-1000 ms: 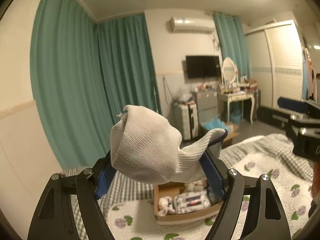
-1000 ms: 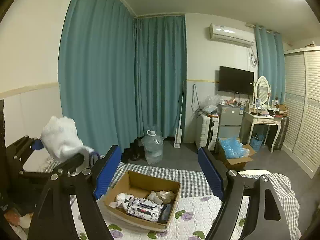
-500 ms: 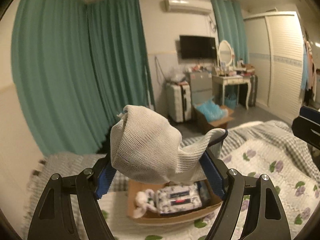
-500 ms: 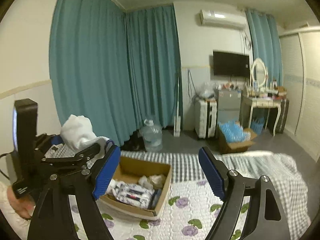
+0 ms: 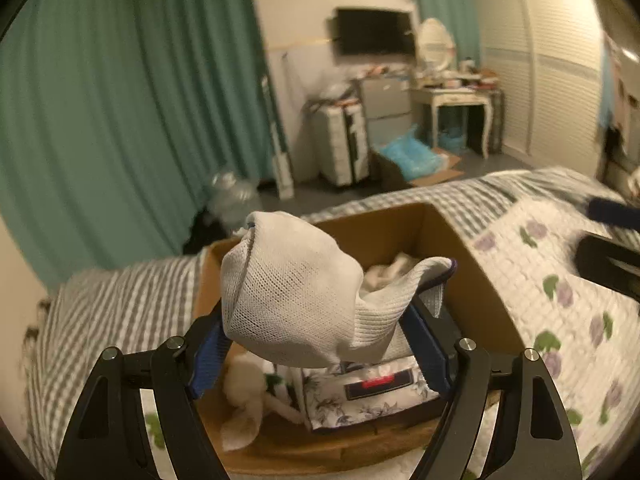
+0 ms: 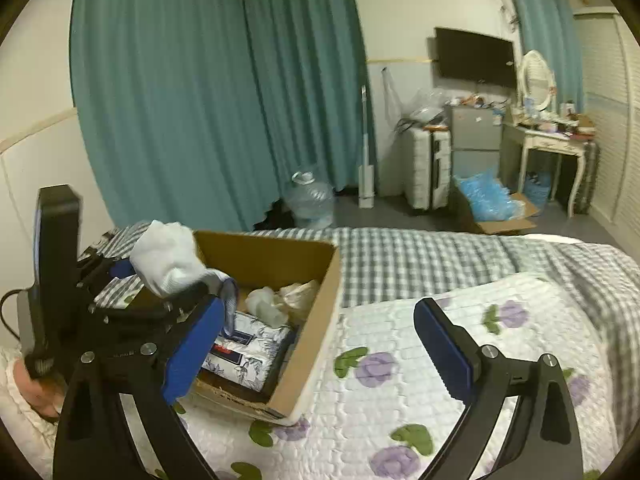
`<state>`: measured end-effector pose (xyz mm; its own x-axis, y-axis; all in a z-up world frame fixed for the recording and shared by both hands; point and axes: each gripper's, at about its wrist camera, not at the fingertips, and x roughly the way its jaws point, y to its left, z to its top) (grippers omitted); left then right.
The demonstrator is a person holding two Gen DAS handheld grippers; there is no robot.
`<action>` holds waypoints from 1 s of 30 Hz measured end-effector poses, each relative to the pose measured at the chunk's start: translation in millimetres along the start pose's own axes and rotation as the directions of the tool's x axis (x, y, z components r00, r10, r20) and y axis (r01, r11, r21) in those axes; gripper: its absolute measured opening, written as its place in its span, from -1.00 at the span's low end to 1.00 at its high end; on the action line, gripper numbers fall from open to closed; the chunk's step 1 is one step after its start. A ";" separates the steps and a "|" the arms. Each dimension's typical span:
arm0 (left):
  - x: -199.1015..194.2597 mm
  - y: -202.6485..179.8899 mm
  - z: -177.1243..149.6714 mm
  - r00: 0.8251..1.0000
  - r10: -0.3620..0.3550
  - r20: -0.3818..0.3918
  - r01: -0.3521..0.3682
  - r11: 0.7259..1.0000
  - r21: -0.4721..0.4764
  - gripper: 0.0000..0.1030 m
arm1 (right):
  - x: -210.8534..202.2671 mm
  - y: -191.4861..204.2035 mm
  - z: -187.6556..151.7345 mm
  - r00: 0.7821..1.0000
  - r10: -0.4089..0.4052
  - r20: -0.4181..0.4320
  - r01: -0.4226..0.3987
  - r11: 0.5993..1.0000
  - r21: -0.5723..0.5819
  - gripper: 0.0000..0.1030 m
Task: Organize soft objects
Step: 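Lower the blue-banded sock into the box and open the left tool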
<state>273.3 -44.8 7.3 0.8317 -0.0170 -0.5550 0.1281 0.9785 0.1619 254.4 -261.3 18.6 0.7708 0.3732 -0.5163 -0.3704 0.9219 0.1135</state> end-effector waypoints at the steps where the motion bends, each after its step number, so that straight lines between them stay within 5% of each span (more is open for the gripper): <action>1: -1.3 -3.0 -2.7 1.000 -0.010 0.021 0.010 1.000 0.021 0.56 | 7.5 0.2 0.7 1.000 0.017 -0.012 -0.017 1.000 -0.006 0.88; 7: -4.6 -10.8 -7.5 0.994 -0.060 0.092 0.053 0.996 0.071 0.56 | 52.6 21.3 8.3 0.990 0.122 -0.077 -0.125 0.991 -0.046 0.88; 15: -3.0 10.5 -11.7 0.987 -0.112 0.118 0.110 0.994 0.027 0.56 | 91.5 54.8 2.8 0.961 0.204 -0.187 -0.224 0.970 -0.092 0.87; 19: -5.7 20.9 -16.0 0.985 -0.120 0.125 0.119 0.993 0.016 0.56 | 109.5 63.9 3.3 0.951 0.203 -0.234 -0.230 0.969 -0.093 0.87; 23: -16.2 25.3 -18.7 0.983 -0.118 0.139 0.115 0.993 0.031 0.56 | 123.4 62.7 9.1 0.963 0.121 -0.240 -0.138 0.989 -0.055 0.87; 30: -55.9 33.9 -4.7 0.983 -0.079 0.168 0.077 0.997 0.022 0.56 | 80.2 64.9 30.5 0.985 0.114 -0.132 -0.119 0.993 -0.023 0.87</action>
<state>228.7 -9.8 40.0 0.8977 -0.1287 -0.4215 0.2031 0.9696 0.1365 308.0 -168.3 10.4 0.6480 0.4592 -0.6077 -0.4712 0.8685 0.1540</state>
